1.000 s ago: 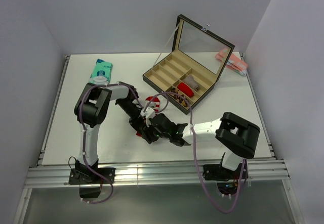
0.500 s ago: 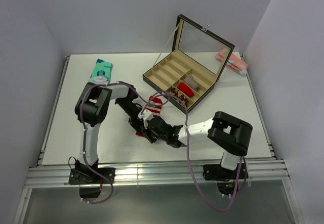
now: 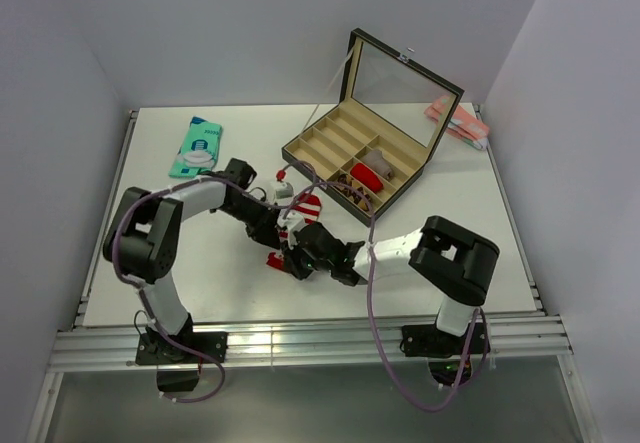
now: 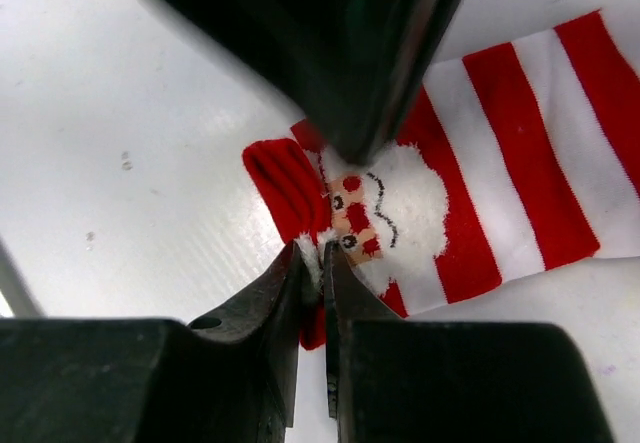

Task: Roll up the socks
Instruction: Roll the sock at the center of the board.

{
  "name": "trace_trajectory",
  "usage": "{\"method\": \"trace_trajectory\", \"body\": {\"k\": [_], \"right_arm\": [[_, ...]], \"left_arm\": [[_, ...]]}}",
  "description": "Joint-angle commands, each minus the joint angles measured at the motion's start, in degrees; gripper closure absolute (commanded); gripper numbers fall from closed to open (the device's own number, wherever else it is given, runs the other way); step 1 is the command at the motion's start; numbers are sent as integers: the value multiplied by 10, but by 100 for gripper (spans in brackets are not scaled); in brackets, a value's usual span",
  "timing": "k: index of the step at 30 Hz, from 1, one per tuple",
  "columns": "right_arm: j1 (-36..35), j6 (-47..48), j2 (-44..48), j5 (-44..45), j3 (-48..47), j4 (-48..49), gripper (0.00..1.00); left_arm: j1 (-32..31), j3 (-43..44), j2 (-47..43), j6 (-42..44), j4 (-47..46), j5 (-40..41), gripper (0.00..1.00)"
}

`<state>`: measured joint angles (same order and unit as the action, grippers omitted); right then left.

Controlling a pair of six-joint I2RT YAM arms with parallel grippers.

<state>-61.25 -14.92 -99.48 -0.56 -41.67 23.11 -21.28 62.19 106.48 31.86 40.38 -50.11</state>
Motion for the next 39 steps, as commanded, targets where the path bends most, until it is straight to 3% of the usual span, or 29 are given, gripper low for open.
{"method": "trace_trajectory", "body": {"k": [1,6,8,13,20,24,32,39], "right_arm": [[18,-26,-12,-86,12,-45,92],[88,-56,-41,-211,-17,-81,91],[126,-63,-66,-279,-50,-118,91],[152,-72,-134,-341,-160,-255,91],[195,-116,-186,-480,-209,-294,89],[215,-172,-179,-548,-189,-259,88],[241,-272,-187,-590,-175,-234,87],[244,-294,-207,-573,-193,-264,91]], "left_arm": [[24,-30,-78,-73,-158,20,79],[48,-86,-151,-104,-253,70,80],[50,-112,-190,-102,-273,94,80],[47,-157,-267,-57,-308,156,78],[-37,-276,-378,79,-398,269,71],[-74,-330,-409,116,-455,301,68],[-168,-423,-466,164,-524,353,61],[-221,-433,-460,186,-541,381,60]]}}
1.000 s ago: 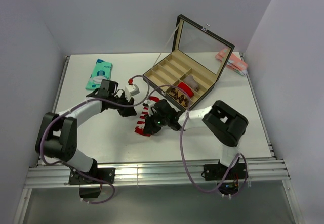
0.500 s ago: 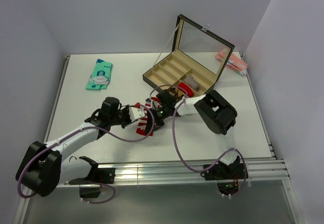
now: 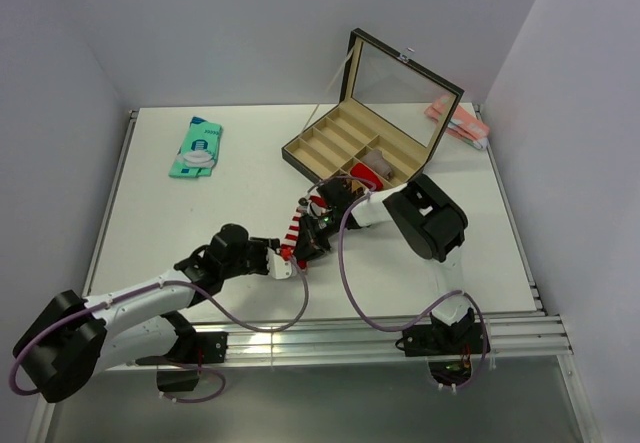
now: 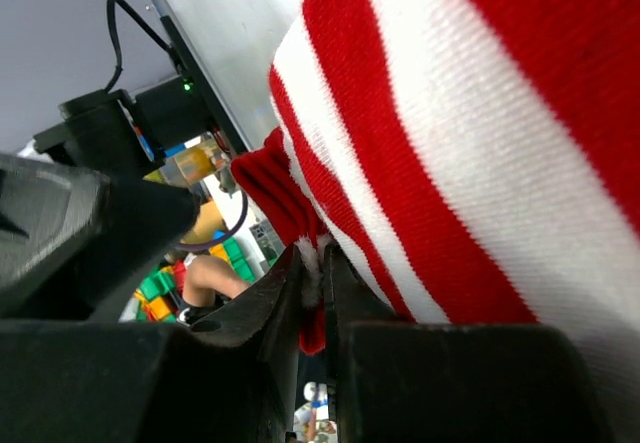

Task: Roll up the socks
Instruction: Roll the sock at the center of the board.

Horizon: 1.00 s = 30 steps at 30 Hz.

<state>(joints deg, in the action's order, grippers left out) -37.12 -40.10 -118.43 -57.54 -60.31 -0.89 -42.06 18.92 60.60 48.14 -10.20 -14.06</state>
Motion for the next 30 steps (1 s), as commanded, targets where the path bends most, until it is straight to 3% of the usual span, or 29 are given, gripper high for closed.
{"method": "trace_trajectory", "body": {"k": [1,4,10,24,30], "right_arm": [[4,-43,-22,-1,-10,-29,92],[6,-40,-42,2,-23,-55,97],[10,-42,-58,7,-26,-54,96],[16,-24,-34,8,-5,-61,92],[21,-13,-22,8,8,-69,92]], "left_arm": [[-22,-1,0,28,-31,23,60],[-37,-1,4,45,-12,28,59],[-64,-4,12,70,26,39,54],[-82,-51,65,87,-94,47,54],[-74,-46,115,88,-147,56,59]]}}
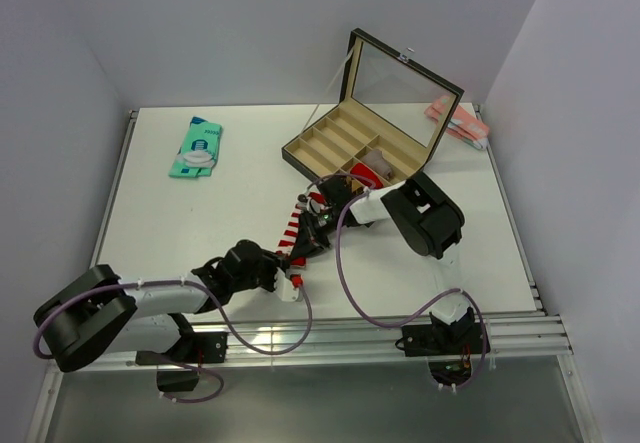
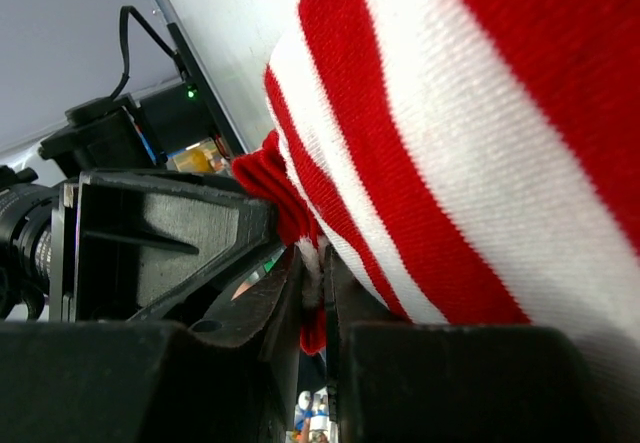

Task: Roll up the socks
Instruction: Roll the sock at the center of the board.

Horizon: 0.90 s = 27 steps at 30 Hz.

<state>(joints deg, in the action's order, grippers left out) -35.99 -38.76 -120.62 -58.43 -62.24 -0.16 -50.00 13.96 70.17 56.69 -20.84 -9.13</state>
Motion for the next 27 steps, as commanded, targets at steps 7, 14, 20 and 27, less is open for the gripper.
{"method": "trace_trajectory", "body": {"k": [7,14,20,27], "right_arm": [[14,-13,8,16,32,-82,88],[14,-16,34,16,34,-70,82],[14,-2,68,73,26,-89,71],[20,-16,193,224,77,-39,55]], "left_arm": [[19,10,33,14,-25,-12,65],[29,61,56,20,78,-56,84],[35,121,61,19,223,-102,100],[48,224,88,-13,417,-161,100]]}}
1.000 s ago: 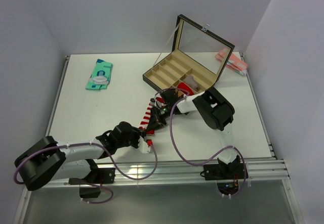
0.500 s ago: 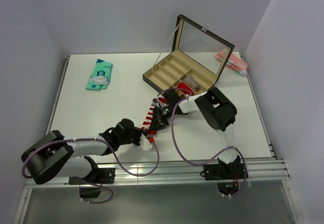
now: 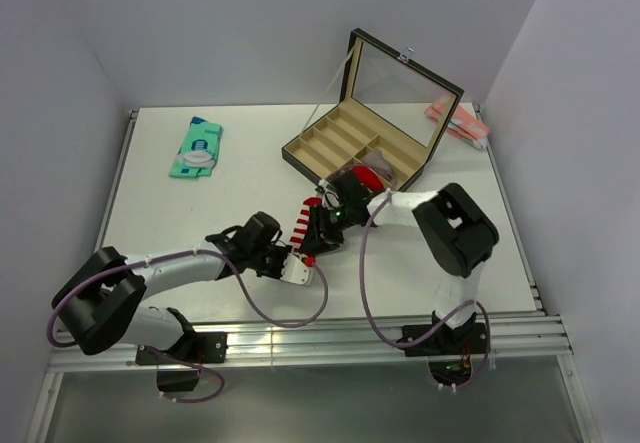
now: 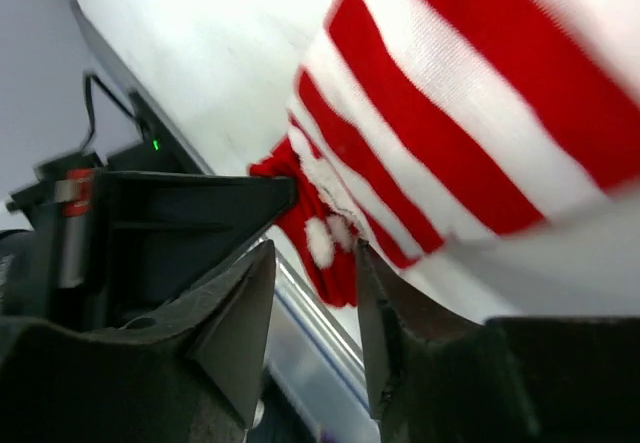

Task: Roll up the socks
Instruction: Roll the sock at the center of the board.

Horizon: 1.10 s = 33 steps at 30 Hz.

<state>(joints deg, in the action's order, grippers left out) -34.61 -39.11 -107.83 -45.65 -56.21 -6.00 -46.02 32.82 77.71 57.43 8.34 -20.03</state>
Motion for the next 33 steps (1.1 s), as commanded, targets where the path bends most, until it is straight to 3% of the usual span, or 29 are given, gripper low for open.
{"method": "trace_trajectory", "body": {"k": [1,7,14,17,19,24,28,33], "right_arm": [[7,-16,100,116,30,27,54],[9,-50,254,263,128,54,52],[1,-57,452,403,272,123,52],[-20,-41,515,455,319,153,53],[-75,-12,545,516,325,152,53],[-227,71,542,680,312,152,54],[-328,115,500,733,310,182,53],[-388,173,417,764,266,180,52]], "left_arm": [[11,51,21,-21,141,-62,100],[60,115,45,-14,255,-120,100],[129,242,156,42,442,-203,100],[145,297,216,62,516,-231,100],[149,334,263,65,546,-236,100],[149,421,361,75,651,-235,100],[149,472,425,68,702,-234,100],[148,508,456,20,704,-215,100]]}}
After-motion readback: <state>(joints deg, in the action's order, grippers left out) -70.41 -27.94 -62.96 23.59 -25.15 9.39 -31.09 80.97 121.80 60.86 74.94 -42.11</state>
